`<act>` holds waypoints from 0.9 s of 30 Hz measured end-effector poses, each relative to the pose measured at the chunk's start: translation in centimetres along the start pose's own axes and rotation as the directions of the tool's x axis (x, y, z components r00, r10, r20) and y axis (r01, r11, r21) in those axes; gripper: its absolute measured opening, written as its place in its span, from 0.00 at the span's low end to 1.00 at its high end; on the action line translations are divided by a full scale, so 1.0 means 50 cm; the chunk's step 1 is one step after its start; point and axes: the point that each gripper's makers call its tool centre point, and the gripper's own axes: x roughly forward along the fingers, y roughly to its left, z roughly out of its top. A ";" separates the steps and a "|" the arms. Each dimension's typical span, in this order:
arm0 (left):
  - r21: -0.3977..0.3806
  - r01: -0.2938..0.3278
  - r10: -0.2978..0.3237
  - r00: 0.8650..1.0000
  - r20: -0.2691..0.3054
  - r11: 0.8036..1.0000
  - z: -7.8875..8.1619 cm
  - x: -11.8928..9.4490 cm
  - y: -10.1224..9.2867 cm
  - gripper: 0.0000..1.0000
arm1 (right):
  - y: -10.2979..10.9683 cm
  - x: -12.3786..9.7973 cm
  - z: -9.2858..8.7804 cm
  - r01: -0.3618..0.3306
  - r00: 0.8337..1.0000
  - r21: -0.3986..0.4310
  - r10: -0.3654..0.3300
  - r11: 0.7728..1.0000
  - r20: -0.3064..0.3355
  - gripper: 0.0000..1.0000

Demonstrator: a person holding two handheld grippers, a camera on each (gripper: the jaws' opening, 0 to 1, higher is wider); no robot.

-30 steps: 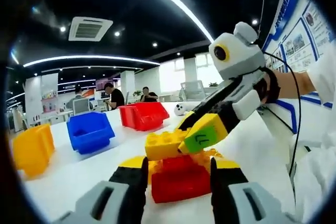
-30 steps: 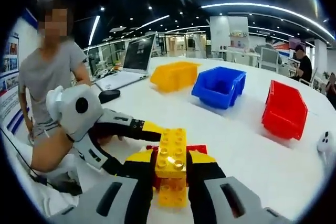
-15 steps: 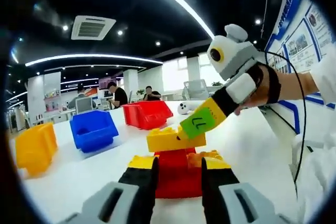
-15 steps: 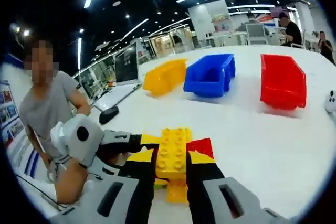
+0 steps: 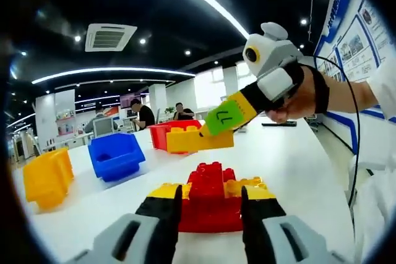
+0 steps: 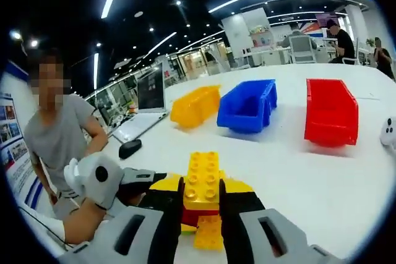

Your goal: Take apart the toy blocks one by one and place each separated block into its matching bin, sorting the blocks by their type until all the connected pieces are disassembled and separated into the correct bins

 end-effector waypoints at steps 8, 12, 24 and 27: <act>-0.079 -0.199 0.198 0.980 -0.016 0.977 0.001 -0.056 0.108 0.50 | 0.013 0.032 0.054 0.002 1.000 -0.033 -0.001 0.999 0.026 0.24; -0.091 -0.333 0.333 0.943 -0.007 0.939 0.034 -0.098 0.154 0.47 | 0.019 0.065 0.079 0.008 1.000 -0.056 -0.006 0.998 0.026 0.24; -0.130 -0.586 0.589 0.808 -0.014 0.800 0.059 -0.227 0.284 0.50 | 0.083 0.228 0.192 -0.007 1.000 -0.120 0.009 0.993 0.014 0.24; -0.132 -0.610 0.614 0.789 -0.013 0.781 0.062 -0.247 0.296 0.50 | 0.108 0.280 0.217 -0.015 1.000 -0.128 0.017 0.992 0.014 0.24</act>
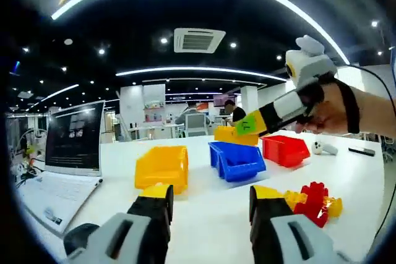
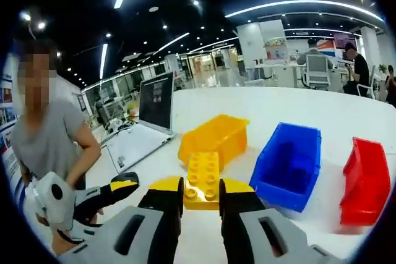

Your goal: Take apart the toy blocks one by one and place each separated block into its matching bin, sorting the blocks by their type until all the connected pieces are disassembled and separated into the correct bins

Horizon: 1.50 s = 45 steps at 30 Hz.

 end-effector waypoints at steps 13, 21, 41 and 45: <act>-0.011 -0.044 0.044 0.999 0.003 0.999 -0.002 -0.005 0.041 0.50 | 0.000 0.244 0.087 0.095 0.995 -0.005 -0.095 0.996 -0.034 0.24; -0.010 -0.037 0.037 0.999 0.001 0.999 -0.006 -0.005 0.040 0.50 | -0.019 0.275 0.096 0.140 0.990 -0.137 -0.133 0.981 0.057 0.28; 0.011 0.083 -0.083 0.996 -0.019 0.996 -0.024 0.016 -0.046 0.53 | -0.035 0.062 0.076 0.061 0.997 -0.258 -0.046 0.964 0.066 0.59; 0.012 0.179 -0.178 0.984 -0.026 0.984 -0.029 0.027 -0.101 0.56 | -0.063 -0.022 0.052 0.053 0.997 -0.275 -0.038 0.960 0.060 0.58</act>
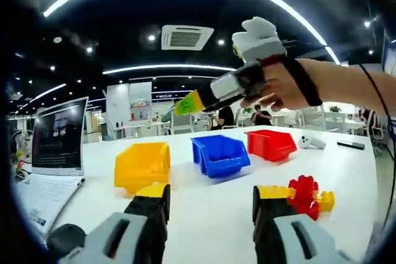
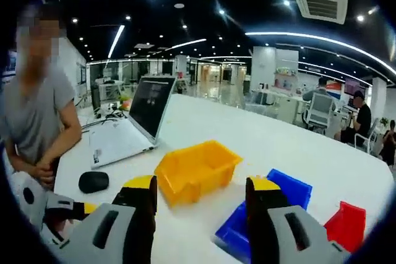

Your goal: Take apart the toy blocks one by one and place each separated block into its matching bin, sorting the blocks by their type until all the connected pieces are disassembled and separated into the correct bins

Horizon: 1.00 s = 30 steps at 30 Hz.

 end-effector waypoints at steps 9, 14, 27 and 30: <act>0.003 0.258 -0.258 0.965 0.038 0.966 0.011 0.011 -0.118 0.61 | -0.023 -0.175 -0.086 -0.037 0.999 0.040 0.038 0.999 -0.003 0.55; 0.020 0.411 -0.412 0.911 0.022 0.911 -0.003 -0.004 -0.184 0.63 | -0.006 -0.256 -0.137 -0.081 0.997 0.046 0.080 0.996 0.013 0.56; 0.029 0.481 -0.479 0.876 -0.049 0.876 -0.046 0.011 -0.220 0.65 | 0.024 -0.318 -0.264 -0.151 0.987 0.012 0.151 0.988 -0.045 0.57; 0.017 0.469 -0.467 0.882 -0.064 0.883 -0.059 0.020 -0.215 0.64 | 0.029 -0.299 -0.262 -0.166 0.985 0.008 0.166 0.986 -0.048 0.56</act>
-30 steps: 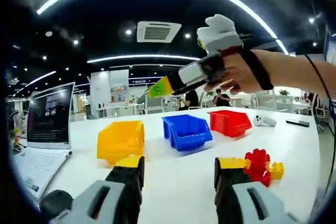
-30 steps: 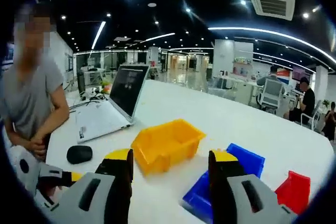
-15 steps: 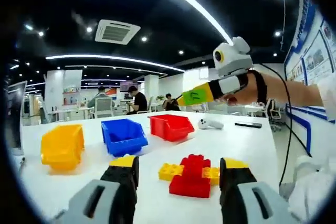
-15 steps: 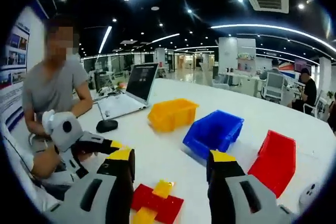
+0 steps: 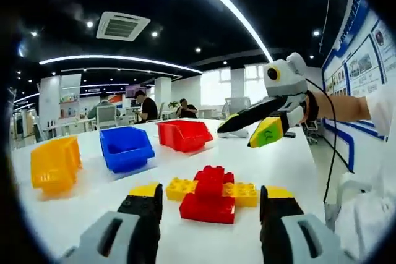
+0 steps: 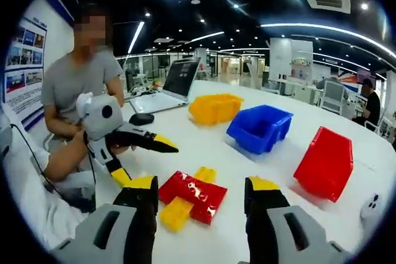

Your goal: Take apart the toy blocks one by one and place each separated block into its matching bin, sorting the blocks by their type until all the connected pieces are disassembled and separated into the correct bins

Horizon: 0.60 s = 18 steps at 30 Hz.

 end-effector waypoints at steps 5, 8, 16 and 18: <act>-0.020 -0.043 0.042 0.997 -0.066 0.999 -0.037 0.017 0.008 0.64 | 0.005 0.042 -0.030 0.011 0.999 0.041 -0.009 0.999 -0.047 0.57; 0.006 -0.041 0.042 0.995 -0.092 0.999 -0.053 0.032 -0.003 0.63 | 0.015 0.067 -0.047 0.025 0.998 0.062 -0.021 0.998 -0.066 0.57; 0.013 -0.072 0.073 0.992 -0.104 0.997 -0.058 0.039 0.002 0.55 | 0.033 0.104 -0.070 0.078 0.992 0.082 -0.070 0.994 -0.102 0.53; 0.010 -0.078 0.078 0.992 -0.103 0.997 -0.058 0.039 0.002 0.49 | 0.030 0.110 -0.083 0.121 0.987 0.105 -0.109 0.987 -0.118 0.50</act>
